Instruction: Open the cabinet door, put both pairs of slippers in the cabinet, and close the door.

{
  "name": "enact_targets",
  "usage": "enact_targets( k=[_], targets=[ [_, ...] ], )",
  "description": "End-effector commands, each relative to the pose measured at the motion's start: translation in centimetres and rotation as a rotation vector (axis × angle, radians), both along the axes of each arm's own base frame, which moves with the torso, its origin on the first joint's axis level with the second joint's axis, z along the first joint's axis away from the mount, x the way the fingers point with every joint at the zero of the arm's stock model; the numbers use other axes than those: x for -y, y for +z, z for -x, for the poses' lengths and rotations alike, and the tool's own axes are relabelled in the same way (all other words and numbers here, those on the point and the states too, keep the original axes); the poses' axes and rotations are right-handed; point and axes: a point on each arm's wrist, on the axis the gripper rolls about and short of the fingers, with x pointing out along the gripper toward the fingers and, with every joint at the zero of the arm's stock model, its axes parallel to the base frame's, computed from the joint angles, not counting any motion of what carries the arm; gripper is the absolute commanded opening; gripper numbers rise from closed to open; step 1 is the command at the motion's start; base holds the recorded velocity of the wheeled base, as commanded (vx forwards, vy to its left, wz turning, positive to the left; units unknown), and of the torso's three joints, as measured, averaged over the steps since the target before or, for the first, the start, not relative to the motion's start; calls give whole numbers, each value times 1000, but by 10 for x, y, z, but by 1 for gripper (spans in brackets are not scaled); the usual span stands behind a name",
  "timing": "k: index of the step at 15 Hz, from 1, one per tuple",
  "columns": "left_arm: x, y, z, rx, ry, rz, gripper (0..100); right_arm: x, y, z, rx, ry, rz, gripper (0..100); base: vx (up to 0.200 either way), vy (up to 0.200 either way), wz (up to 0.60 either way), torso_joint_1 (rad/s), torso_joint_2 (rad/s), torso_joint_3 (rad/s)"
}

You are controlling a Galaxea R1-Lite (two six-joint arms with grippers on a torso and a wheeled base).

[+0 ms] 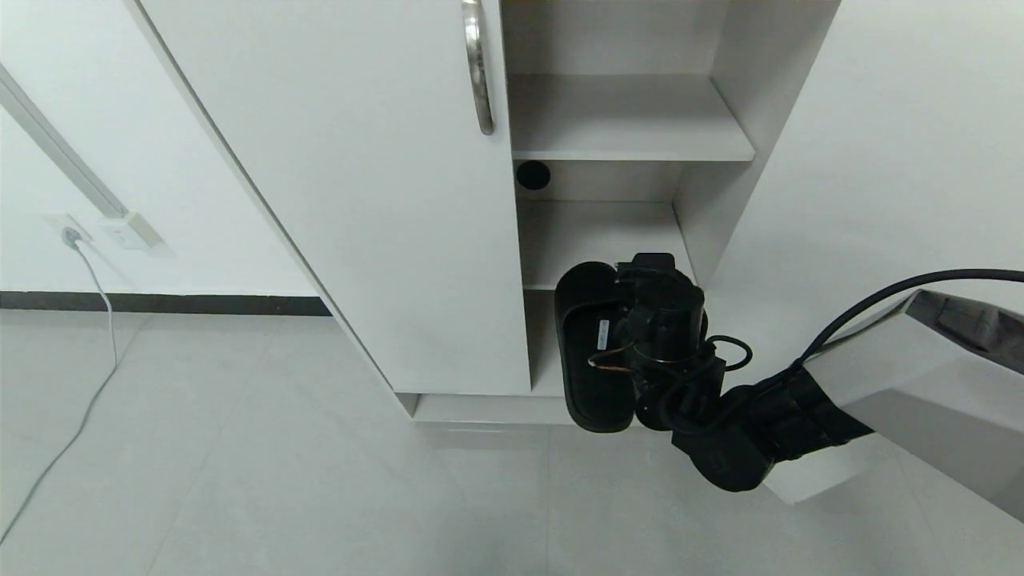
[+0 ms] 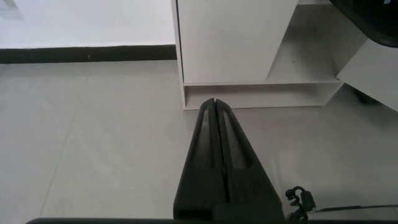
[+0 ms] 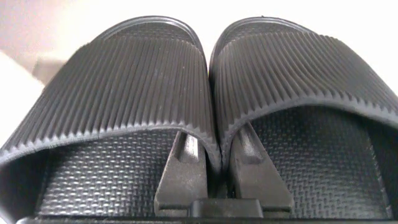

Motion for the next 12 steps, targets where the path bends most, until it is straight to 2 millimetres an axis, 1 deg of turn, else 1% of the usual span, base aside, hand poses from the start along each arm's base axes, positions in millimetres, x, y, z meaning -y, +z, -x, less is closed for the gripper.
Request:
enact_targets(
  k=[1, 4, 6, 8, 12],
  targets=[
    [0, 0, 0, -1, 0, 0, 0, 0, 0, 2, -4, 2, 5, 0, 200, 0, 0, 2, 7, 2],
    [0, 0, 0, -1, 1, 0, 0, -1, -2, 3, -9, 11, 11, 0, 200, 0, 0, 5, 1, 2],
    [0, 0, 0, -1, 1, 0, 0, -4, -5, -1, -8, 19, 11, 0, 200, 0, 0, 5, 5, 0],
    [0, 0, 0, -1, 1, 0, 0, -10, -6, -10, 8, 16, -2, 0, 0, 0, 0, 0, 0, 0],
    [0, 0, 0, -1, 0, 0, 0, -10, -10, -17, 6, 8, -1, 0, 0, 0, 0, 0, 0, 0]
  ],
)
